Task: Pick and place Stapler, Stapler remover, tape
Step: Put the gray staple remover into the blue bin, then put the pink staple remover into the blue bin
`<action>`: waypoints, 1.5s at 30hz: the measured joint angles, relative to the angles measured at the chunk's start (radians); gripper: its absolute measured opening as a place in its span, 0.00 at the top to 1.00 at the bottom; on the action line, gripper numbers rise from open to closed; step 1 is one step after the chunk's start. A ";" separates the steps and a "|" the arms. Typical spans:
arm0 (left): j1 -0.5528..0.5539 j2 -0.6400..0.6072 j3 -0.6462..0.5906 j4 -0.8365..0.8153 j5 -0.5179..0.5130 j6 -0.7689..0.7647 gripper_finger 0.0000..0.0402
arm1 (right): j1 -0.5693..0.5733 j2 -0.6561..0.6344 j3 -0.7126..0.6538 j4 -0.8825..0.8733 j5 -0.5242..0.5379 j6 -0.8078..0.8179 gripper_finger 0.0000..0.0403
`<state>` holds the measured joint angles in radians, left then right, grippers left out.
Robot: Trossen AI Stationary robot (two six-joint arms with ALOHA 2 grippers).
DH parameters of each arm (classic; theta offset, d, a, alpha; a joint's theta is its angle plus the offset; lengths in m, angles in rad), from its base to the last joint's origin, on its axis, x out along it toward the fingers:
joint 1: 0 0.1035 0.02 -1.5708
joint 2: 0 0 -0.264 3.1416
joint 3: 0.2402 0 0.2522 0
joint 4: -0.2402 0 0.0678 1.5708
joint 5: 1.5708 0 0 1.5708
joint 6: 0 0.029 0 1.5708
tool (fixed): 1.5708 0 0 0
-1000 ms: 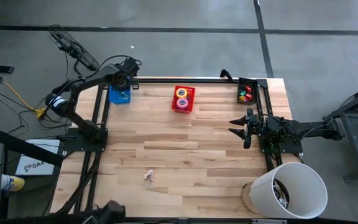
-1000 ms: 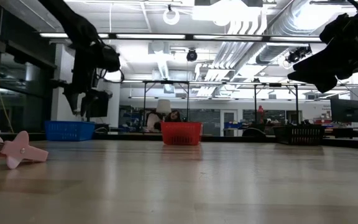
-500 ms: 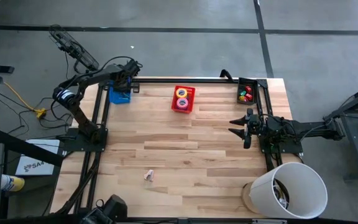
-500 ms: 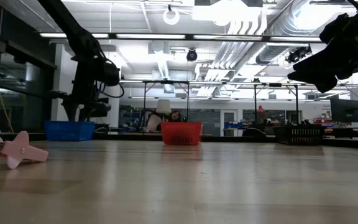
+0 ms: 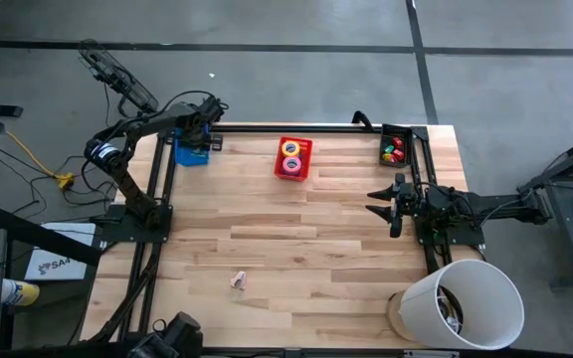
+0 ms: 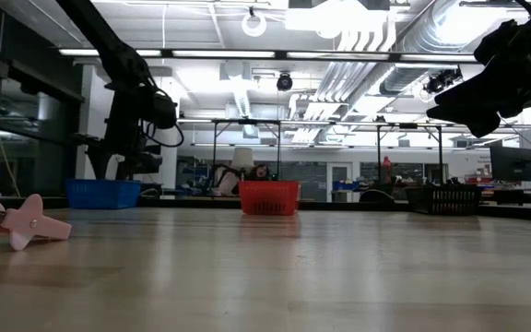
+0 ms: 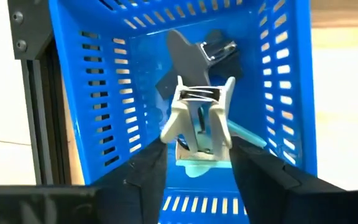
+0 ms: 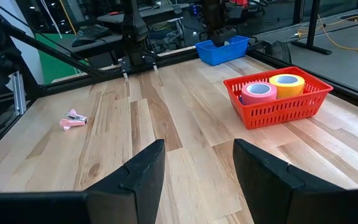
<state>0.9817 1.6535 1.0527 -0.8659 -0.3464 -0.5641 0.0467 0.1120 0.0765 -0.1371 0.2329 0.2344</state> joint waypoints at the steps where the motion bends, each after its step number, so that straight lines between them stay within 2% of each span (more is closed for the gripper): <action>1: 0.000 -0.001 0.000 -0.002 0.004 0.010 0.57 | 0.000 0.000 0.000 0.000 0.000 0.000 0.55; 10: 0.000 -0.101 0.000 -0.005 0.087 0.115 0.51 | 0.000 0.000 0.000 0.000 0.000 0.000 0.55; 13: 0.000 -0.152 0.000 -0.006 0.169 0.196 0.51 | 0.000 0.000 0.000 0.000 0.000 0.000 0.55; 15: 0.000 -0.181 0.000 -0.011 0.258 0.246 0.51 | 0.000 0.000 0.000 0.000 0.000 0.000 0.55; 19: -0.003 -0.226 0.000 -0.046 0.384 0.280 0.51 | 0.000 0.000 0.000 0.000 0.000 0.000 0.55; 25: -0.059 -0.265 0.000 -0.151 0.430 0.263 0.51 | 0.000 0.000 0.000 0.000 0.000 0.000 0.55; 32: -0.215 -0.285 0.000 -0.285 0.490 0.108 0.51 | 0.000 0.000 0.000 0.000 0.000 0.000 0.55; 45: -0.670 -0.285 0.000 -0.310 0.498 -0.391 0.51 | 0.000 0.000 0.000 0.000 0.000 0.000 0.55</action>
<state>0.3118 1.3689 1.0527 -1.1755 0.1516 -0.9556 0.0466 0.1120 0.0765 -0.1373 0.2325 0.2346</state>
